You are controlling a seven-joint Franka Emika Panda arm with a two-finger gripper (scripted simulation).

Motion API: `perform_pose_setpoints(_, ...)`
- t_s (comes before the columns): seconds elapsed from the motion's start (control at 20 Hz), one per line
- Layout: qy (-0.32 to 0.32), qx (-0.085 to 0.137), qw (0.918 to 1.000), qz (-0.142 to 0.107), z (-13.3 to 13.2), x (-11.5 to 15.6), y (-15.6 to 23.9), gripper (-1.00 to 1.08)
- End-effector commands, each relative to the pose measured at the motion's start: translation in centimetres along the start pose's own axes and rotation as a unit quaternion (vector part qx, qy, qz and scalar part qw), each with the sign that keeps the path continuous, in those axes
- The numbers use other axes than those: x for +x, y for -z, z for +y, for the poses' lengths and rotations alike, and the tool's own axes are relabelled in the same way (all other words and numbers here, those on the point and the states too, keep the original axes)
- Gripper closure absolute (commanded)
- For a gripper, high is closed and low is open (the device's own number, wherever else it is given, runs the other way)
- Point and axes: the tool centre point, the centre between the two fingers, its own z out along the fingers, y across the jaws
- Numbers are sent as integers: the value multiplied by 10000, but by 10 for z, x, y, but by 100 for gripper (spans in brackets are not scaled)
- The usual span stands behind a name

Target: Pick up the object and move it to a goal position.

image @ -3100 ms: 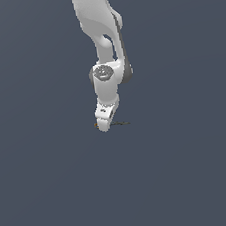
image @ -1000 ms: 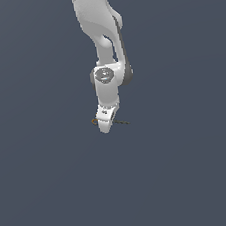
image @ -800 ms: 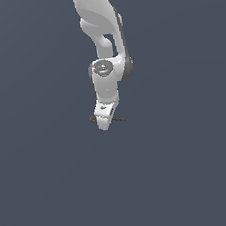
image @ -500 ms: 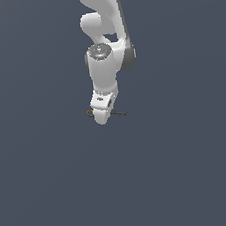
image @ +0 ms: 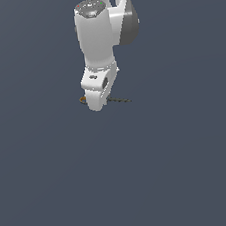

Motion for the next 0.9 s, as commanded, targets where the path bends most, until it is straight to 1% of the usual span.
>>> perform_pose_setpoints(0.0, 0, 2, 10000, 2, 4, 1, 26, 108)
perform_pose_setpoints(0.45, -18, -2, 10000, -6, 19, 2, 114, 108)
perform_pose_setpoints(0.65, -23, -4, 10000, -9, 25, 3, 143, 108)
perform_pose_setpoints(0.85, -28, -5, 10000, -12, 30, 4, 164, 108)
